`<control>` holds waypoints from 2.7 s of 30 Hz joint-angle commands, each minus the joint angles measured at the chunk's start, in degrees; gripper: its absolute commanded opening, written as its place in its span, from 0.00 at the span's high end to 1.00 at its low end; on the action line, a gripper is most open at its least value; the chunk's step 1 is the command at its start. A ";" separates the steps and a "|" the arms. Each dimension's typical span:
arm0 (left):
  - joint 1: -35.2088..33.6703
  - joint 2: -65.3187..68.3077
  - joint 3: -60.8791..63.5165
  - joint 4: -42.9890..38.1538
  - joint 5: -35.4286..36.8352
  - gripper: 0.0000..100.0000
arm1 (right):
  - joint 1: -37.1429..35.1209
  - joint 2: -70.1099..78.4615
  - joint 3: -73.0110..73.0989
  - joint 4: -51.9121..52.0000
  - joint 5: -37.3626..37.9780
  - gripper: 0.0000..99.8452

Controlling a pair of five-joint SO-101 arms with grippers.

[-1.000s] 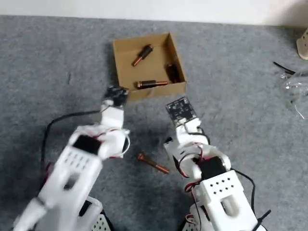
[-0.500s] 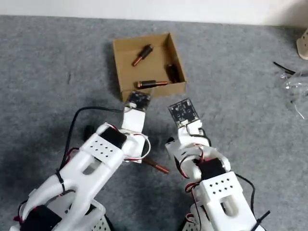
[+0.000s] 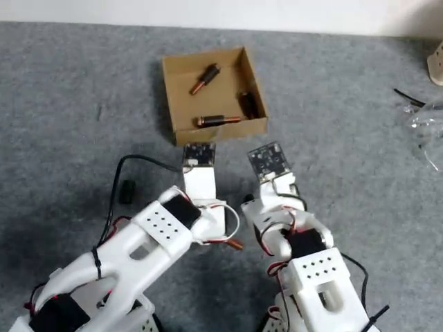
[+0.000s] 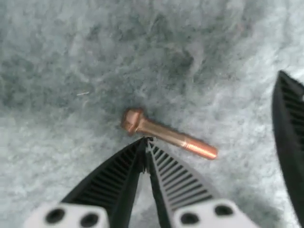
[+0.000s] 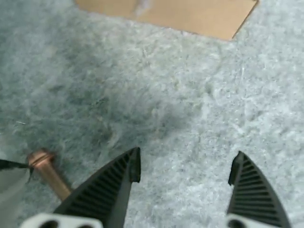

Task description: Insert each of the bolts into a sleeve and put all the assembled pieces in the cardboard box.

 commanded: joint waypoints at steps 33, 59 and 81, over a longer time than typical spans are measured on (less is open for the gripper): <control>3.91 11.12 -3.65 -1.67 6.68 0.86 | 1.98 -1.10 -0.22 -5.05 -0.79 0.72; 0.84 30.29 -25.27 9.85 14.33 0.86 | 2.15 -1.36 -0.22 -5.05 -0.79 0.72; -5.76 30.46 -24.84 9.85 14.33 0.86 | 8.04 -1.36 -0.75 -5.05 -7.03 0.72</control>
